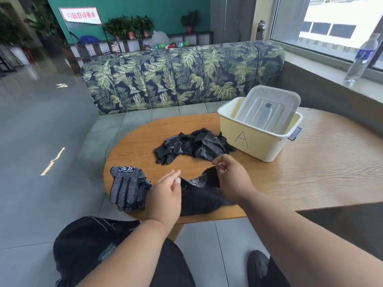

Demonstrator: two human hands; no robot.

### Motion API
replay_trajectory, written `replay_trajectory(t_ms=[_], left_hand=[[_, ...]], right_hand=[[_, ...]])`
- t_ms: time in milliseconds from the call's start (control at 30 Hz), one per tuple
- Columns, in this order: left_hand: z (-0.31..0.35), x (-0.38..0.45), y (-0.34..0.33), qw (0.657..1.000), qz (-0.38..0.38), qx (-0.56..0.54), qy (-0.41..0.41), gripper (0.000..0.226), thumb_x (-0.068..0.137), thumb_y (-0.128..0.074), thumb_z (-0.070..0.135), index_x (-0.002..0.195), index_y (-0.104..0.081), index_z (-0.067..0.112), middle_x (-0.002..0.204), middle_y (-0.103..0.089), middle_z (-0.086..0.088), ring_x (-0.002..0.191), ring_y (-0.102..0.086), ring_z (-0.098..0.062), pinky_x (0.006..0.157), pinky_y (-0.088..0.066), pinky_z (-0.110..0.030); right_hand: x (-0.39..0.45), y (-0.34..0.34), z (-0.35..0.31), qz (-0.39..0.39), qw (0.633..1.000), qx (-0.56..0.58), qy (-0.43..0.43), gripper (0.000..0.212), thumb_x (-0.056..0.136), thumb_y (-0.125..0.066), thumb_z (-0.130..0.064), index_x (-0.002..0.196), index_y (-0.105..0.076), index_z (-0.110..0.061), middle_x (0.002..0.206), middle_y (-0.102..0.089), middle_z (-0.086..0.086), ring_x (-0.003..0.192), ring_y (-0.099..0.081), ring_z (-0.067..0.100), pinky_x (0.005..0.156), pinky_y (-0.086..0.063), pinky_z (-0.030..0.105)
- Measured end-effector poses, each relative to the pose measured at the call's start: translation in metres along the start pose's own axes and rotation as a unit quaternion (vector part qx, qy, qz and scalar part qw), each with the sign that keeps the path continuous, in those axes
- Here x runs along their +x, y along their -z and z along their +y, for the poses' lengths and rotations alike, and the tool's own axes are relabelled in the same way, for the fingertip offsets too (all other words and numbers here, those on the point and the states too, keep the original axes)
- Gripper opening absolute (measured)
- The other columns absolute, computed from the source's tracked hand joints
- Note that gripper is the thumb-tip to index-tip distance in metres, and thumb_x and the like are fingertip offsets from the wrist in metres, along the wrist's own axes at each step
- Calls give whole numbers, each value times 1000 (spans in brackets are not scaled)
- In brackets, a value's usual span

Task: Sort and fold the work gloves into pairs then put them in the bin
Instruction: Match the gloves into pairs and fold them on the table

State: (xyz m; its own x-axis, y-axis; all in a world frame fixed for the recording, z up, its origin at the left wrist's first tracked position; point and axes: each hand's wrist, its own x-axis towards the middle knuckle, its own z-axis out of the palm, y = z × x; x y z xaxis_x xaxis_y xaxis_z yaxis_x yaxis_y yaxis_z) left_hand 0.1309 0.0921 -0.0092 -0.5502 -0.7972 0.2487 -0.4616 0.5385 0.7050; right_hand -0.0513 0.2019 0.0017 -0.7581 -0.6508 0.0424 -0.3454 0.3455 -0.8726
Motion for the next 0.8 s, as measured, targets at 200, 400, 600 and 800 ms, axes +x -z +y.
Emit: replay_trajectory(t_ms=[200,400,600,800], left_hand=[[5,-3,19,995,88,-21,-42,33,105,-51,30,133,-69,30,140,-61,18,131,-52,2,106,-36,-13],[-29,-31,-12,995,-75,39,-52,30,101,-60,30,129,-71,34,139,-61,18,139,-48,-7,120,-30,-25],[-37,-38,-25,989,-110,75,-63,39,86,-72,40,125,-71,35,134,-58,24,131,-42,0,111,-21,-10],[-47,-39,-31,990,-99,70,-72,35,83,-73,40,117,-73,36,133,-57,21,128,-41,2,109,-17,-3]], right_hand=[[13,-6,-17,7,996,84,22,23,106,-51,-14,96,-64,-30,71,-57,-9,51,-40,5,47,-36,20],[-2,-3,35,4,997,-13,-72,23,100,-52,-10,98,-65,-29,83,-70,0,52,-52,11,49,-43,25],[-5,4,51,-4,996,-25,-91,19,101,-52,-12,100,-64,-27,83,-69,3,60,-55,20,45,-41,25],[-9,7,57,-22,995,-47,-83,22,101,-50,-10,101,-63,-27,82,-68,2,58,-51,17,46,-37,22]])
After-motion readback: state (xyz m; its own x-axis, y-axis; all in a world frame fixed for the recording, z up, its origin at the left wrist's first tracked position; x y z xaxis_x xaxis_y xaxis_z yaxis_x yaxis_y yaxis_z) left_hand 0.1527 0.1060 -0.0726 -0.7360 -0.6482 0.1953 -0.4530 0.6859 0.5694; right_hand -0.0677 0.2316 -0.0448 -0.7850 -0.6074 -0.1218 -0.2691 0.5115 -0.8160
